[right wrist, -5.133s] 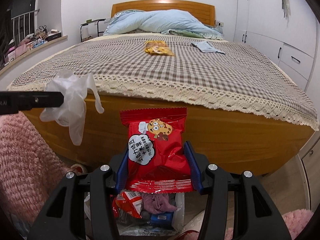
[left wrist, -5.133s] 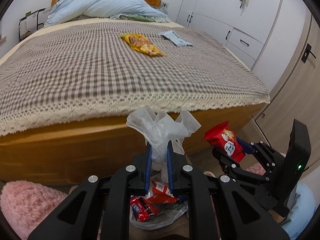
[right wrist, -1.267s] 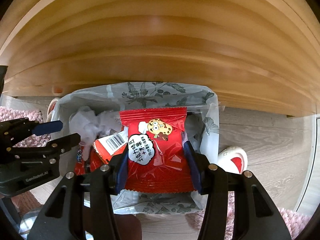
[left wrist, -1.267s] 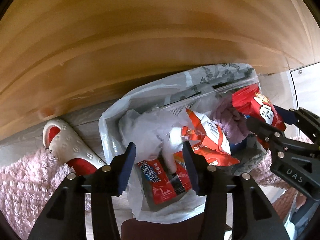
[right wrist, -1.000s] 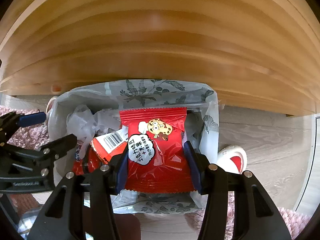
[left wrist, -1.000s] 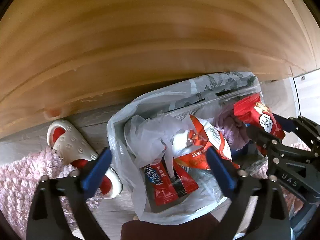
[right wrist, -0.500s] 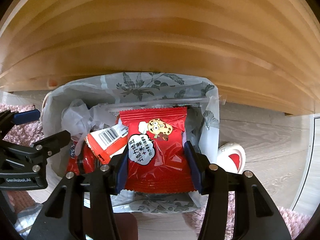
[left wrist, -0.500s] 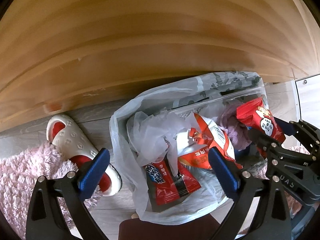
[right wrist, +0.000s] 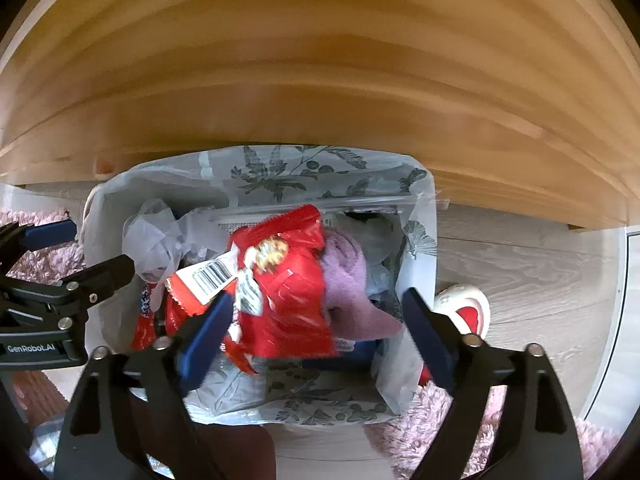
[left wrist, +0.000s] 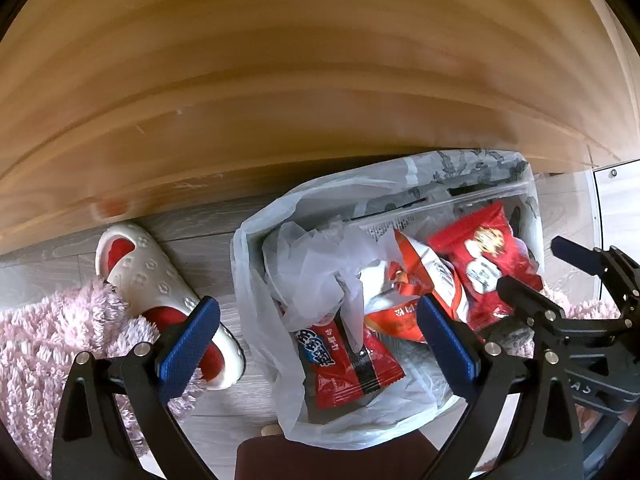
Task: Collect trash
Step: 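Open the left tool to drop the clear bag while the right tool releases the red packet, then raise both open tools out of the bin toward the bed, then move both open tools toward the yellow noodle bag and white wrapper, then grasp the yellow noodle bag with the left tool, then grasp the white printed wrapper with the right tool while the left tool holds the noodle bag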
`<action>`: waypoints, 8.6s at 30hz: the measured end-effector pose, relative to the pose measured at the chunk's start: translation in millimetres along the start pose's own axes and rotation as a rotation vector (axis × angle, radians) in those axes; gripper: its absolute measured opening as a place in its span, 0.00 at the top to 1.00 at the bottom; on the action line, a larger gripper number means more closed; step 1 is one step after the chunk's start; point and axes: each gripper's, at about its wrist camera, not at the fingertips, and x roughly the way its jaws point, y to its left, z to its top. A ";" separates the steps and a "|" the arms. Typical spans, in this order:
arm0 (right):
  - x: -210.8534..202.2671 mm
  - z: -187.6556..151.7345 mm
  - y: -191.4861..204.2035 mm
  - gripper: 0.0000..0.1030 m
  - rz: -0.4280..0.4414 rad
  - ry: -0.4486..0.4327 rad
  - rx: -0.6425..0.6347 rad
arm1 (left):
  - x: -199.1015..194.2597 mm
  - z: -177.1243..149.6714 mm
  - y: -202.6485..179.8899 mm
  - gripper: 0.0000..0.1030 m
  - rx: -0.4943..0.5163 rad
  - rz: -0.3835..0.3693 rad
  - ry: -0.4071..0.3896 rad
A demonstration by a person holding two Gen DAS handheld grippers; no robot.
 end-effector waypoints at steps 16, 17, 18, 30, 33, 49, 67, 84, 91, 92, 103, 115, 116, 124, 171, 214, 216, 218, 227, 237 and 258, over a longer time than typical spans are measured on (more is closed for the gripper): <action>0.0 0.2 -6.0 0.11 -0.030 -0.007 0.017 | -0.6 -0.2 -0.2 0.08 0.001 0.004 -0.004; -0.1 0.4 -6.0 0.11 -0.030 -0.007 0.017 | -1.1 -0.1 -0.4 0.08 0.001 0.005 -0.005; -0.1 0.4 -5.9 0.11 -0.030 -0.008 0.016 | -1.9 -0.2 -0.5 0.08 0.001 0.006 -0.007; -10.5 0.4 -5.6 0.11 -0.035 -0.051 0.023 | -19.7 -0.2 -3.1 0.08 -0.005 -0.003 -0.058; -16.5 -0.3 -5.9 0.11 -0.037 -0.071 0.026 | -25.4 -0.8 -5.1 0.08 -0.004 -0.014 -0.071; -64.0 -8.4 -7.3 0.11 0.003 -0.235 0.030 | -80.9 -8.2 -7.2 0.07 0.020 -0.076 -0.263; -132.9 -25.1 -7.5 0.11 -0.003 -0.522 0.022 | -172.0 -33.3 -24.3 0.07 0.182 -0.097 -0.571; -196.3 -42.8 -24.3 0.08 0.004 -0.839 0.088 | -223.5 -41.4 -23.5 0.08 0.241 -0.152 -0.692; -208.4 -43.8 -26.7 0.08 0.010 -0.891 0.090 | -232.6 -40.9 -25.6 0.08 0.239 -0.165 -0.721; -212.9 -44.9 -27.7 0.08 0.004 -0.909 0.089 | -235.2 -40.6 -26.2 0.08 0.240 -0.166 -0.728; -245.5 -43.0 -43.6 0.08 -0.036 -1.068 0.072 | -260.8 -21.0 -35.0 0.08 0.240 -0.187 -0.772; -265.5 -21.8 -60.7 0.08 -0.218 -1.145 0.069 | -286.4 22.0 -41.6 0.08 0.185 -0.300 -0.785; -266.4 -19.9 -61.2 0.08 -0.240 -1.149 0.064 | -288.4 25.9 -41.7 0.08 0.179 -0.309 -0.789; -271.5 -8.6 -72.3 0.08 -0.350 -1.187 0.105 | -293.9 55.6 -37.3 0.08 0.128 -0.425 -0.761; -242.4 147.4 -196.7 0.08 -0.523 -1.027 0.333 | -233.5 329.5 -17.4 0.08 -0.075 -0.615 -0.519; -239.2 151.0 -208.9 0.08 -0.464 -1.003 0.378 | -270.2 407.5 -85.5 0.97 -0.043 -0.496 -0.711; -237.9 151.8 -208.6 0.08 -0.469 -0.999 0.375 | -279.8 413.6 -90.6 0.97 -0.037 -0.482 -0.744; -237.1 153.3 -207.1 0.08 -0.475 -0.997 0.370 | -289.3 417.9 -92.6 0.97 -0.035 -0.476 -0.779; -231.6 163.3 -193.6 0.08 -0.553 -0.954 0.301 | -289.7 431.6 -102.9 0.98 -0.098 -0.478 -0.938; -228.0 238.5 -144.9 0.08 -0.718 -0.882 0.002 | -276.6 428.1 -71.8 0.98 -0.086 -0.478 -1.002; -160.3 393.3 -94.1 0.08 -0.807 -0.651 -0.149 | -249.4 452.0 -43.1 0.98 -0.186 -0.487 -0.897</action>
